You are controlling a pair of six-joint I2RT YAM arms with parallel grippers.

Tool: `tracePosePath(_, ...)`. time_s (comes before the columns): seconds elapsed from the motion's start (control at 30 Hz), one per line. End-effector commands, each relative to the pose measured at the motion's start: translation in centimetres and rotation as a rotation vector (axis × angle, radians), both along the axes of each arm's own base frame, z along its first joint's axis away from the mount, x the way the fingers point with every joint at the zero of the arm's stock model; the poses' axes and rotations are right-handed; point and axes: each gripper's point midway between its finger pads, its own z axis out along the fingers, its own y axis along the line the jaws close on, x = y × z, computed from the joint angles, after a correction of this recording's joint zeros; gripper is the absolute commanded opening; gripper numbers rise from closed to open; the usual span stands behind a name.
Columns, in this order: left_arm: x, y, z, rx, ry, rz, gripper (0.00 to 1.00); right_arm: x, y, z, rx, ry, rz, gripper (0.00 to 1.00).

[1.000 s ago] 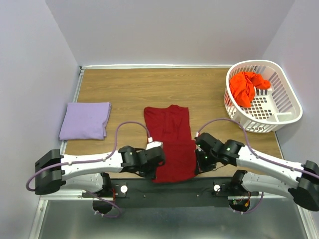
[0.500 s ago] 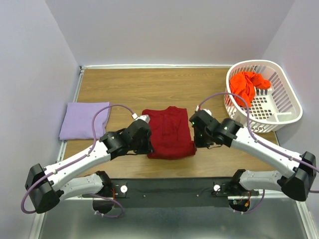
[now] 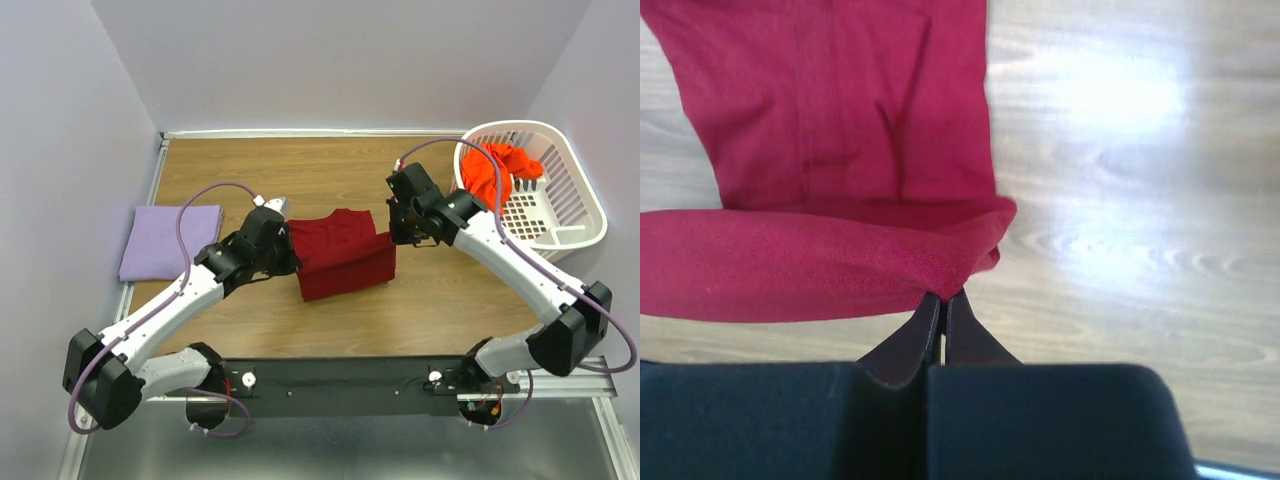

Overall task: Fold and stack the t-shirts
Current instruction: Fold the tshirt

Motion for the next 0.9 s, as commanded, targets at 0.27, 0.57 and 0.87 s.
tracePosePath(0.27,5.2,1.6,-0.7,0.037,-0.043,-0.013,0.0,6.7,0.5,0.0,-0.058,-0.028,0.049,0.01)
tracePosePath(0.57,9.2,3.5,-3.9,0.082,-0.017,0.04,0.0,11.5,1.0,-2.5,-0.03,-0.004,0.05,0.0)
tracePosePath(0.87,14.0,4.6,-7.4,0.155,0.017,0.07,0.0,15.1,0.6,-6.7,0.0,0.041,0.034,0.0)
